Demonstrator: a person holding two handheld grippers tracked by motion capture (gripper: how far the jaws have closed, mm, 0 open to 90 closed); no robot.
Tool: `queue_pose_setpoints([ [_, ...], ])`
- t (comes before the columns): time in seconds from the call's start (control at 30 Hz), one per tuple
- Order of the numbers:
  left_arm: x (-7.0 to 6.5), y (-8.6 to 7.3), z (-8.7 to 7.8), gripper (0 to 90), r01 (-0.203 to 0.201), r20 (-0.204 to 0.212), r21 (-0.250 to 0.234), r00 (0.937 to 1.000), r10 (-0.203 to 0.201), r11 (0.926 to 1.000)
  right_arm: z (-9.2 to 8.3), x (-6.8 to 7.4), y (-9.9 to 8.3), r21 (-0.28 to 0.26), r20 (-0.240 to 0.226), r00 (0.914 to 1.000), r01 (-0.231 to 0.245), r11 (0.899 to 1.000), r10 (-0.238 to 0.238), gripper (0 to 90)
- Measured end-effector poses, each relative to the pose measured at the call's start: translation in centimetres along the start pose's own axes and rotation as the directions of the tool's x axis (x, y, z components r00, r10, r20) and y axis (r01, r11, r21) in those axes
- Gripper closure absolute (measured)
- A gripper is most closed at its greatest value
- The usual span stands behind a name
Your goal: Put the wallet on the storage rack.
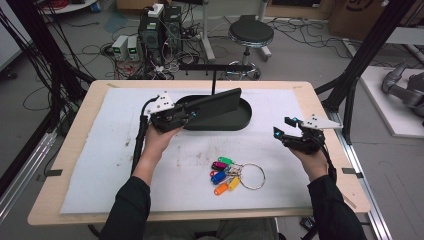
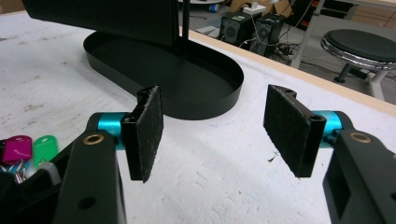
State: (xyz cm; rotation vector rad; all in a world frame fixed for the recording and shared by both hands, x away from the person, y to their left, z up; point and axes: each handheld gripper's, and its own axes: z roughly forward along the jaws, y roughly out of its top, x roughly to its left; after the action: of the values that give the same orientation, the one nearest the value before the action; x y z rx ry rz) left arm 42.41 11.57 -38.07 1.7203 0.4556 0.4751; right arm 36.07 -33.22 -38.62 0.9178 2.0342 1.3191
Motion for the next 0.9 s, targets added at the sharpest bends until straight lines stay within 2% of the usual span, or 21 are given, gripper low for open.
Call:
queue_pose_setpoints([
  [0.33, 1.0, -0.5, 1.9, 73.7, 0.029, -0.027, 0.007, 0.9992, -0.028, 0.9996, 0.0, -0.1, 0.0, -0.003, 0.000, 1.0000, -0.009, 1.000, 0.009, 38.6],
  [0.43, 1.4, -0.7, 2.5, 73.7, 0.044, -0.035, 0.002, 0.9984, -0.044, 0.9990, 0.0, -0.1, 0.0, -0.006, 0.000, 1.0000, -0.009, 1.000, 0.009, 38.6],
  [0.47, 1.6, -1.0, 3.0, 73.7, 0.060, -0.036, 0.005, 0.9976, -0.060, 0.9982, 0.0, -0.2, 0.0, -0.008, -0.001, 0.9999, -0.010, 1.000, 0.010, 38.6],
  [0.67, 1.9, -1.8, 4.0, 73.7, 0.062, -0.058, 0.009, 0.9964, -0.062, 0.9980, 0.0, -0.3, -0.1, -0.007, 0.001, 0.9998, -0.021, 1.000, 0.021, 38.8],
  [0.9, 2.4, -3.1, 5.0, 73.7, 0.059, -0.080, 0.038, 0.9953, -0.055, 0.9975, 0.1, -0.4, -0.1, -0.004, -0.003, 0.9998, -0.017, 1.000, 0.017, 38.8],
])
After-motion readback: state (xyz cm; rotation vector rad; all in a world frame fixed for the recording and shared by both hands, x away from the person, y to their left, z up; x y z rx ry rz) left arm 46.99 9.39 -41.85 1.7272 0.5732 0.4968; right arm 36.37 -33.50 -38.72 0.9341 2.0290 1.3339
